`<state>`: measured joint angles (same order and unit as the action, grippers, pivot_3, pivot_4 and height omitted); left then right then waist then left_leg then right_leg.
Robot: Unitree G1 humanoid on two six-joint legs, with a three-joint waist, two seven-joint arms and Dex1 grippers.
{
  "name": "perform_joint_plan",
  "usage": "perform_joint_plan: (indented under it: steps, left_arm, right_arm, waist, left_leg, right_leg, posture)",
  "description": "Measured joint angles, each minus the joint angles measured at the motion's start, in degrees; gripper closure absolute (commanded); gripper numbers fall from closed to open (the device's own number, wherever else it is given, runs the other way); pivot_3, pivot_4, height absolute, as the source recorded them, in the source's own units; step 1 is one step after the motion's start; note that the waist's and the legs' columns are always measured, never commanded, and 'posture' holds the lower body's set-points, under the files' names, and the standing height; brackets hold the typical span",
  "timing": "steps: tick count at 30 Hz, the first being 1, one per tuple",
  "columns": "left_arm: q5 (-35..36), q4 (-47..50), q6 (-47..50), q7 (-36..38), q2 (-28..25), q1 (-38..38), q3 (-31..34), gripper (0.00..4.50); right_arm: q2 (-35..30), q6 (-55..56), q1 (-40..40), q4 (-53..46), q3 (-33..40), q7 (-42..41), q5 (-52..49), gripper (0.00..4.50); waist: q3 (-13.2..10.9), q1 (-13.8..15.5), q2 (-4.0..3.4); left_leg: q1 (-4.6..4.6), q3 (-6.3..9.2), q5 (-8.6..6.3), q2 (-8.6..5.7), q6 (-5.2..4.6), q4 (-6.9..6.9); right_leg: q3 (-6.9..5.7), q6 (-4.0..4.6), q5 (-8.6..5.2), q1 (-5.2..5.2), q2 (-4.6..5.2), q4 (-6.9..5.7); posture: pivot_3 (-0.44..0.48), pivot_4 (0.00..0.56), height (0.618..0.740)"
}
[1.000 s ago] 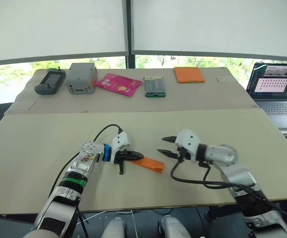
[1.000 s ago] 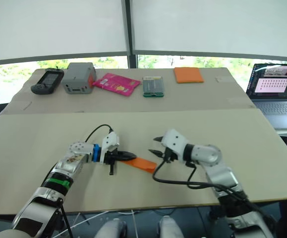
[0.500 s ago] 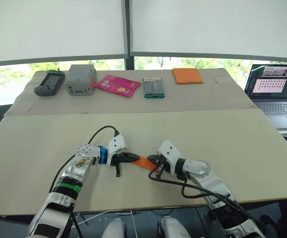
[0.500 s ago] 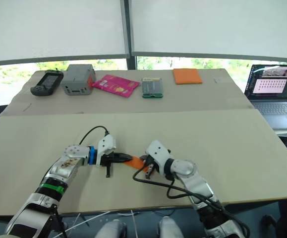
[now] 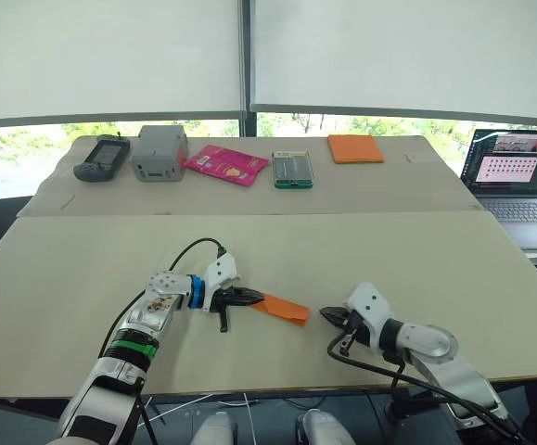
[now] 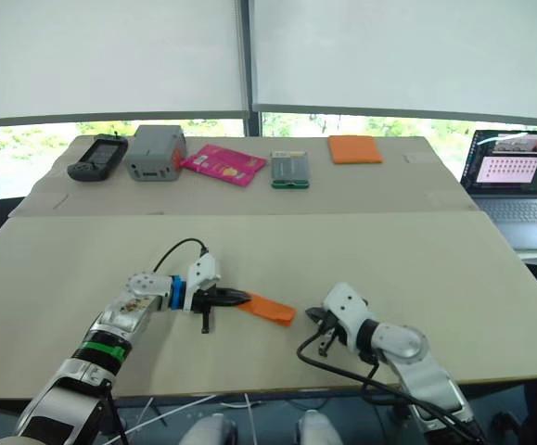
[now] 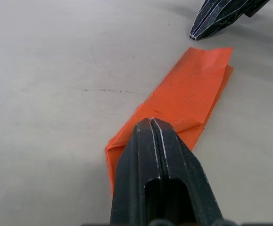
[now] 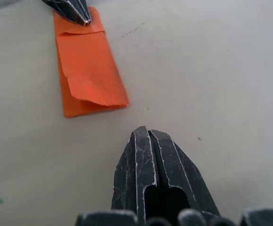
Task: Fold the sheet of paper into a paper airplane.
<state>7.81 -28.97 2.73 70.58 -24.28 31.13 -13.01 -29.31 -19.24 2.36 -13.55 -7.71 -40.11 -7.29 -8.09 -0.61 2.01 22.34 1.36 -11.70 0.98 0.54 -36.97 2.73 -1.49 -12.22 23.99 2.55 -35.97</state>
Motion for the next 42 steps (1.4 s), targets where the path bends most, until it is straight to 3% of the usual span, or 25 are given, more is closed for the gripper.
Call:
perform_joint_plan:
  steps: [5, 9, 15, 25, 27, 32, 37, 42]
  left_arm:
    - [0.0, -0.5, 0.0, 0.4, 0.0, 0.4, 0.1, 4.5]
    - [0.0, -0.5, 0.0, 0.3, 0.3, 0.4, 0.0, 4.5]
    - [0.2, 1.0, 1.3, 0.4, 0.9, -0.3, 0.0, 4.5]
    - [0.9, 2.4, 3.0, 1.0, 0.8, -1.0, 0.5, 4.5]
    - [1.9, 4.0, 5.3, 1.3, 0.2, -1.7, 1.0, 4.5]
    - [7.2, 15.2, 17.3, 2.4, -5.0, -3.1, 3.3, 4.5]
    - [11.2, 27.2, 26.2, 2.3, -14.0, -5.7, 7.3, 4.5]
    - [12.7, 34.9, 31.7, -0.8, -17.7, -11.4, 9.0, 4.5]
  right_arm:
    - [3.8, -0.1, 4.7, -2.5, 0.8, -0.4, -4.0, 4.45]
    - [6.0, -1.8, 8.4, -1.3, -4.6, -0.7, -3.0, 4.45]
    - [6.1, -0.6, 6.8, 4.5, -8.4, -1.1, -0.9, 4.45]
    - [1.4, 2.0, -1.2, 3.2, -0.2, -3.8, -7.3, 4.45]
    - [1.9, -2.5, -1.1, 2.7, 3.1, -3.7, -12.2, 4.45]
    - [-4.6, -12.0, 5.1, -8.5, 8.7, -7.7, -23.6, 4.45]
    - [-13.7, -20.2, 15.0, -14.1, -0.1, -10.4, -21.2, 4.45]
    - [-11.3, -25.4, 21.6, -13.9, -11.4, -8.7, -15.9, 4.45]
  waist:
    - [0.0, -0.2, -0.04]
    - [0.0, -0.1, -0.04]
    - [0.0, 0.1, -0.04]
    - [0.0, 0.1, -0.03]
    - [-0.1, -0.1, -0.05]
    - [-0.8, -1.0, -0.06]
    - [-0.9, -1.6, -0.1]
    - [-1.1, -1.6, 0.0]
  left_leg:
    - [0.03, 0.02, 0.0, 0.03, 0.0, 0.02]
    - [0.04, 0.02, 0.0, 0.02, 0.0, 0.03]
    - [0.11, 0.0, -0.01, -0.03, -0.02, 0.02]
    - [0.06, 0.03, -0.02, -0.02, -0.03, 0.02]
    - [0.18, 0.02, -0.02, -0.02, -0.03, 0.02]
    - [0.36, 0.13, -0.02, 0.09, -0.03, 0.04]
    - [0.34, 0.17, -0.04, 0.11, -0.06, 0.18]
    - [0.46, 0.18, -0.04, 0.07, -0.06, 0.16]
  right_leg:
    - [0.0, -0.23, 0.13, 0.07, -0.05, -0.05]
    - [-0.01, -0.21, 0.12, 0.07, -0.04, -0.03]
    - [0.03, -0.23, 0.12, 0.08, 0.02, 0.03]
    - [0.01, -0.09, 0.0, 0.02, 0.01, 0.05]
    - [0.03, -0.13, 0.03, 0.15, 0.02, 0.03]
    - [-0.03, -0.34, 0.16, 0.36, -0.11, -0.06]
    - [-0.15, -0.19, 0.04, 0.41, -0.11, -0.03]
    - [-0.16, -0.2, 0.04, 0.47, -0.04, 0.01]
  posture:
    - [0.0, 0.15, 0.74]
    - [0.0, 0.15, 0.74]
    - [0.0, 0.15, 0.74]
    - [0.0, 0.15, 0.74]
    - [0.0, 0.15, 0.74]
    - [0.0, 0.15, 0.74]
    - [0.0, 0.15, 0.74]
    - [0.0, 0.15, 0.74]
